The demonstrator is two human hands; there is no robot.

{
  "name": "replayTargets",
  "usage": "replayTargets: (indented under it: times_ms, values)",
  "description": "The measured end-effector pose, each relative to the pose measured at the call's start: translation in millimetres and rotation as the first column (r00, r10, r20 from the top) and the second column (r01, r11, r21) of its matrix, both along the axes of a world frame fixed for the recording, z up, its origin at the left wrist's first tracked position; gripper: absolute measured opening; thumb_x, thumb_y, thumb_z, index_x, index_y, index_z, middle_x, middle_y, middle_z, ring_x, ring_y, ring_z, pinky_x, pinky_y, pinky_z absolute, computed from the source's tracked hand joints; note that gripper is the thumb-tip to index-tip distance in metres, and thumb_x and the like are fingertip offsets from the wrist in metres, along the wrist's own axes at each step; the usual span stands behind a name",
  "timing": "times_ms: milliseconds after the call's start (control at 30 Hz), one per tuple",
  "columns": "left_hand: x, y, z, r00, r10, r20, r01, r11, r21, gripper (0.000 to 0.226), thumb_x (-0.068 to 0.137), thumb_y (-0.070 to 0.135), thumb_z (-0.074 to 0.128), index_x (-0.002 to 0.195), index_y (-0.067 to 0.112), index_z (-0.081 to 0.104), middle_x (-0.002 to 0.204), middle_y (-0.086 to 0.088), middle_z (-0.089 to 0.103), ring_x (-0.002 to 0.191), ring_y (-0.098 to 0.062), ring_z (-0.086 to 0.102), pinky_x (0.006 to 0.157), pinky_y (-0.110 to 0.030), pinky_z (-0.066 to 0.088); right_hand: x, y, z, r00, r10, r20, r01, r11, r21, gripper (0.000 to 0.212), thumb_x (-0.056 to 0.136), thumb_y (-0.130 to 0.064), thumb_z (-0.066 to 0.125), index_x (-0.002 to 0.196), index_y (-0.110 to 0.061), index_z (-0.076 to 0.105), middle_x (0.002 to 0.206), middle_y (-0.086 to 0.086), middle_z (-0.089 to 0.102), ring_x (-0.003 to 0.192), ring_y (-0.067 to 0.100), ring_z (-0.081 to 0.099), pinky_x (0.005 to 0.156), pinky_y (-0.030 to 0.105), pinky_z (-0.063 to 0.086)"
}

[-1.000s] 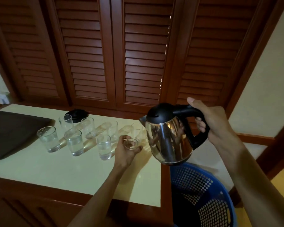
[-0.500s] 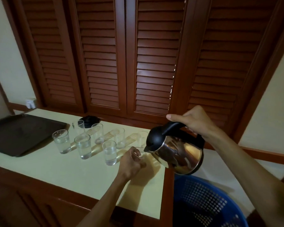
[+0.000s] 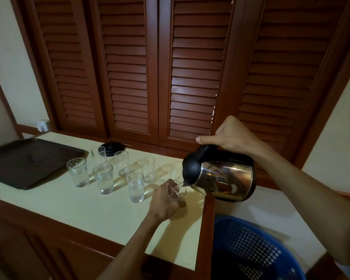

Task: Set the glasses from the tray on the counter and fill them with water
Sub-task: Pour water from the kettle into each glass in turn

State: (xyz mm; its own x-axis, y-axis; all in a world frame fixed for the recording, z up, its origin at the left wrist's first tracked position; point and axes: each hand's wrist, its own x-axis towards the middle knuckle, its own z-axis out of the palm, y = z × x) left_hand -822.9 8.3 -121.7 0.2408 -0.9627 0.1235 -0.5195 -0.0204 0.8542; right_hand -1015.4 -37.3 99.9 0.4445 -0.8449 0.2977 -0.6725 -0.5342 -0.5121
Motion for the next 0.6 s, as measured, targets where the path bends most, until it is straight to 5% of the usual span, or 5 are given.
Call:
replayTargets:
  times_ms: [167, 300, 600]
  values:
    - [0, 1, -7, 0.999, -0.004, -0.047, 0.004, 1.000, -0.001, 0.032, 0.063, 0.006, 0.084, 0.085, 0.013, 0.062, 0.081, -0.003, 0.073, 0.065, -0.013, 0.061, 0.047, -0.015, 0.045, 1, 2, 11, 0.999, -0.020, -0.050, 0.019, 0.999, -0.032, 0.075, 0.076, -0.050, 0.083, 0.028, -0.017, 0.036, 0.031, -0.013, 0.026, 0.028, 0.008, 0.025, 0.048, 0.027, 0.024]
    - [-1, 5, -6, 0.994, -0.017, -0.105, 0.017, 1.000, -0.005, 0.035, 0.064, -0.002, 0.079, 0.075, 0.021, 0.055, 0.066, 0.010, 0.063, 0.055, -0.006, 0.054, 0.045, -0.013, 0.041, -2, 2, 20, 0.997, -0.027, -0.066, 0.024, 0.999, -0.045, 0.071, 0.074, -0.053, 0.083, 0.031, -0.019, 0.037, 0.033, -0.013, 0.028, 0.030, 0.007, 0.025, 0.048, 0.028, 0.026]
    - [7, 9, -13, 0.972, -0.009, -0.233, 0.013, 1.000, 0.013, 0.035, 0.053, 0.011, 0.078, 0.080, 0.020, 0.058, 0.074, 0.007, 0.068, 0.062, -0.014, 0.060, 0.060, -0.028, 0.050, -5, 8, 43, 0.999, -0.024, -0.045, 0.019, 0.996, -0.090, 0.062, 0.078, -0.045, 0.083, 0.040, -0.019, 0.042, 0.028, -0.013, 0.029, 0.026, 0.007, 0.029, 0.047, 0.026, 0.025]
